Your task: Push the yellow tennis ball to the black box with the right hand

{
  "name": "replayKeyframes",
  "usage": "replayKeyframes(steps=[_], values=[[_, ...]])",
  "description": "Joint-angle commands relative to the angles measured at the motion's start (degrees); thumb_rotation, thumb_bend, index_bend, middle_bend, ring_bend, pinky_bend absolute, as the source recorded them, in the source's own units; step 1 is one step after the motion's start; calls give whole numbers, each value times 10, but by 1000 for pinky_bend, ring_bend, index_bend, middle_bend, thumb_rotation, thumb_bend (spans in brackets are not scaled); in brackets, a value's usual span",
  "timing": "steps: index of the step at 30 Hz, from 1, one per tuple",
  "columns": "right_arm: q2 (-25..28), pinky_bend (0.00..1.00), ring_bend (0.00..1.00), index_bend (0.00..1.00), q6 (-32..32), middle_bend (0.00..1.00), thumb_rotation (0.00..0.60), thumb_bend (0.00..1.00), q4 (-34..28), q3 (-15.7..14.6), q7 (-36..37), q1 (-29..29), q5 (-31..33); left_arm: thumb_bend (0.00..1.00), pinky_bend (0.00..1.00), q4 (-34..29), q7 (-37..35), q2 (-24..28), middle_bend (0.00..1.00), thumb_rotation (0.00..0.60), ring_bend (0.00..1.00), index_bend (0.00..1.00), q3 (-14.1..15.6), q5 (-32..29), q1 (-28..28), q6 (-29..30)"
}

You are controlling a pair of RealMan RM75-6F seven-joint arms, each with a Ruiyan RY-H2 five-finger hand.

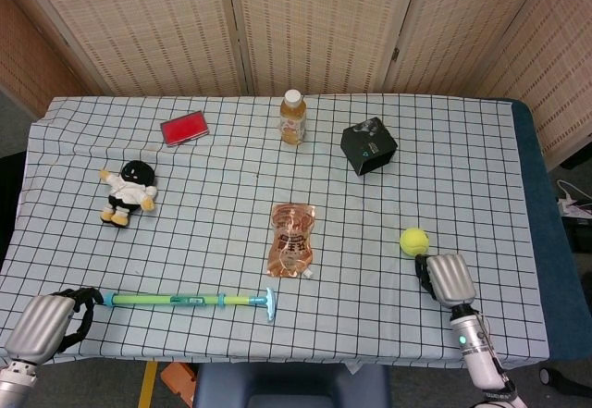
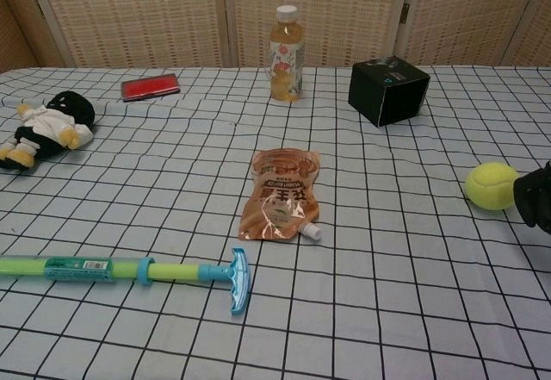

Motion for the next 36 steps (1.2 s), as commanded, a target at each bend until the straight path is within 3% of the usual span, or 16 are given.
replayKeyframes(steps=[1,13,36], values=[[-5,1000,769,995,-2,926,600,1000,7,-4,1,0,0,584,606,0,-2,1,497,600,501,440,0,0,0,0],[-16,1000,769,995,-9,925,600,1000,37,5,9,5,10,584,606,-1,-7,2,497,600,501,440,1,2,0,0],[-61,1000,768,995,-40,926,600,1000,152,15,85,49,-8,582,606,0,0,1,497,600,501,439,0,1,1,2]])
